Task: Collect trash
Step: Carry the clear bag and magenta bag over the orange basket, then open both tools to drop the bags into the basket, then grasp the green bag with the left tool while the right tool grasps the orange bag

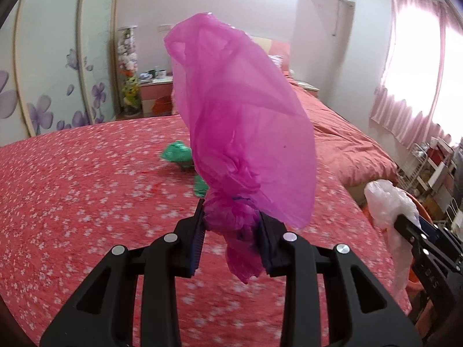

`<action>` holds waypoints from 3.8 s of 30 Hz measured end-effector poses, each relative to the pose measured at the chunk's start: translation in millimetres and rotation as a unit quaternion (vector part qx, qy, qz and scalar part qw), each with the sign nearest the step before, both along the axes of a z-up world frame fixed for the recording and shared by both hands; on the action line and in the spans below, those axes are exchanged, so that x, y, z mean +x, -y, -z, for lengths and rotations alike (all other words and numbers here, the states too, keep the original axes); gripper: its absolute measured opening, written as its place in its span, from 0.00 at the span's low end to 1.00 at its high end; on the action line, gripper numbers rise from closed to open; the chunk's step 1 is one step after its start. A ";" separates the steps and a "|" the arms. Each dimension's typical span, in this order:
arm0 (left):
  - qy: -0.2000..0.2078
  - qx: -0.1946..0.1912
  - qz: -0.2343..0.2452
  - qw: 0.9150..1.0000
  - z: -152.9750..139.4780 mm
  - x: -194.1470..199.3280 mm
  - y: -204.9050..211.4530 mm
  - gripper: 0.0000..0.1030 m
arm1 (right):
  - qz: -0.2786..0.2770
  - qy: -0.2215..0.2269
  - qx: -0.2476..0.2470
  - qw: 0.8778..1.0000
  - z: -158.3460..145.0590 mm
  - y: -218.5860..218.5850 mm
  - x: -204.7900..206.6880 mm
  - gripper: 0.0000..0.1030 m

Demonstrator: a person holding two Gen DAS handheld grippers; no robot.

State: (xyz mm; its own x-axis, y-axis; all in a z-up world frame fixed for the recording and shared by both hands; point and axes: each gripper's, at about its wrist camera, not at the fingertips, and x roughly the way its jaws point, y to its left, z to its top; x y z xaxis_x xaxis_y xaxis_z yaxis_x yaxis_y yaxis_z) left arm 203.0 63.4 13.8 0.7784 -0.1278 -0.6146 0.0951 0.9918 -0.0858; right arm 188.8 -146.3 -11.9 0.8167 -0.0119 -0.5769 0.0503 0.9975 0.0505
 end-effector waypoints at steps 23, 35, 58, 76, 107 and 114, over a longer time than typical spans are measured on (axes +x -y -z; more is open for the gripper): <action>-0.019 -0.019 0.132 0.991 21.4 -14.5 125.9 0.32 | 0.105 -0.010 0.019 0.994 20.1 103.0 -30.4 0.28; -0.026 -0.031 0.190 0.981 22.7 -22.3 184.4 0.32 | 0.163 -0.007 0.041 0.986 29.4 160.5 -44.2 0.28; -0.070 -0.036 0.259 0.963 39.1 -15.0 244.1 0.43 | 0.198 -0.004 0.091 0.976 41.4 217.8 -34.2 0.42; -0.062 -0.015 0.194 0.979 40.0 -0.8 186.0 0.53 | 0.192 -0.012 0.065 0.979 44.9 203.6 -24.9 0.52; -0.082 -0.009 -0.112 0.990 41.2 149.7 -39.8 0.52 | 0.008 -0.017 -0.023 1.000 33.7 12.5 60.4 0.52; -0.089 -0.015 -0.098 0.991 47.1 142.0 -49.8 0.42 | 0.001 -0.022 -0.024 0.999 35.2 1.9 62.4 0.52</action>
